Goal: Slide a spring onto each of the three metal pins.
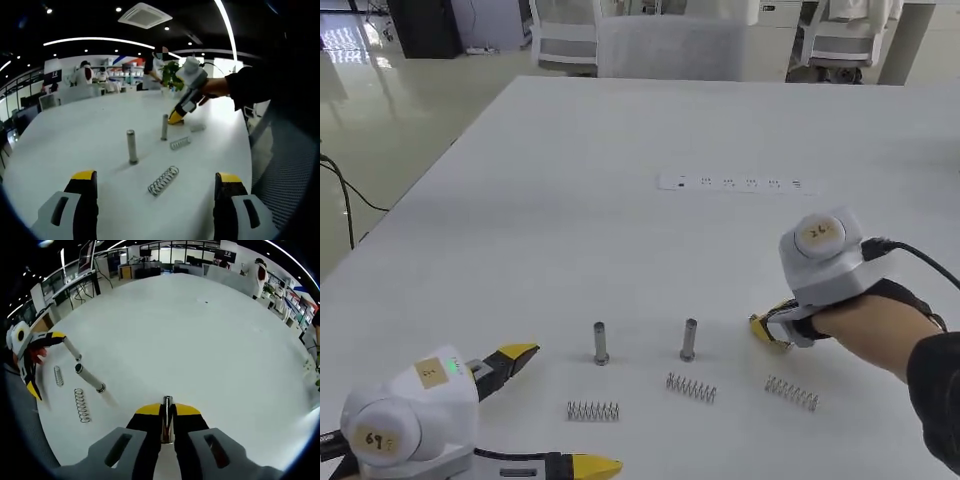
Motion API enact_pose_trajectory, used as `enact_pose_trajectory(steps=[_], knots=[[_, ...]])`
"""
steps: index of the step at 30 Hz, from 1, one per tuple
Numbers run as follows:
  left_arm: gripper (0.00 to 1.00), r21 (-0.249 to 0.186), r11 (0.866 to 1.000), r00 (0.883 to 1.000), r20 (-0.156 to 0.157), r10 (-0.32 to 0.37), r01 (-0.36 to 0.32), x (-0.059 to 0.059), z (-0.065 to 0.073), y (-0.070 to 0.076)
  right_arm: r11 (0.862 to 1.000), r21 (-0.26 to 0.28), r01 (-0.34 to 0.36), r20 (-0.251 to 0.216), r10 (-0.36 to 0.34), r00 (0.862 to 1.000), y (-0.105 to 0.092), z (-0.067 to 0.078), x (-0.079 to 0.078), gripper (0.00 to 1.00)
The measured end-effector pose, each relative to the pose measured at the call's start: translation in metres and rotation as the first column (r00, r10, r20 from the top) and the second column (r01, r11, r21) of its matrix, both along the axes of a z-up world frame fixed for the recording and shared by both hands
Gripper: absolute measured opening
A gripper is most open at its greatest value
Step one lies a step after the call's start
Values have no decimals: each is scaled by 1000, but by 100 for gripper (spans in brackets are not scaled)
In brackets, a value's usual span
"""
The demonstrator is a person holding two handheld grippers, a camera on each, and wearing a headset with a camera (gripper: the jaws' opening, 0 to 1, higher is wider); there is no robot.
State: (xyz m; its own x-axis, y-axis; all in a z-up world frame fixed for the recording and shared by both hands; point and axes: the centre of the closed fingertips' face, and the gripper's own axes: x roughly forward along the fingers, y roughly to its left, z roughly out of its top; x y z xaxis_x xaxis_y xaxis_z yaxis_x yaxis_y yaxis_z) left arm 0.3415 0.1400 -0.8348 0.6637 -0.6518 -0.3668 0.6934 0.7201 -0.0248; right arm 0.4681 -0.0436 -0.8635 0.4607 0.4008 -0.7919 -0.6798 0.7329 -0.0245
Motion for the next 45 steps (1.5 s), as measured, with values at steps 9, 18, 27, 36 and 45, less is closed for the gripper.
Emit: enact_pose_trajectory(steps=[9, 18, 27, 36, 45], knots=[[94, 0, 1000, 1000, 3, 0, 0, 0, 0, 1, 1000, -1, -8, 12, 8, 1000, 2, 8, -4, 5], [94, 0, 1000, 1000, 9, -1, 1, 2, 2, 1, 999, 33, -6, 51, 4, 999, 1, 27, -4, 5], [94, -2, 1000, 1000, 15, -6, 6, 3, 3, 0, 999, 47, -6, 69, 3, 998, -2, 37, -10, 5], [94, -1, 1000, 1000, 17, -10, 10, 2, 5, -2, 998, 57, -3, 68, -1, 998, -10, 42, -24, 5], [94, 0, 1000, 1000, 18, -13, 13, 2, 5, -2, 998, 68, -4, 51, 1, 999, -13, 42, -37, 5]])
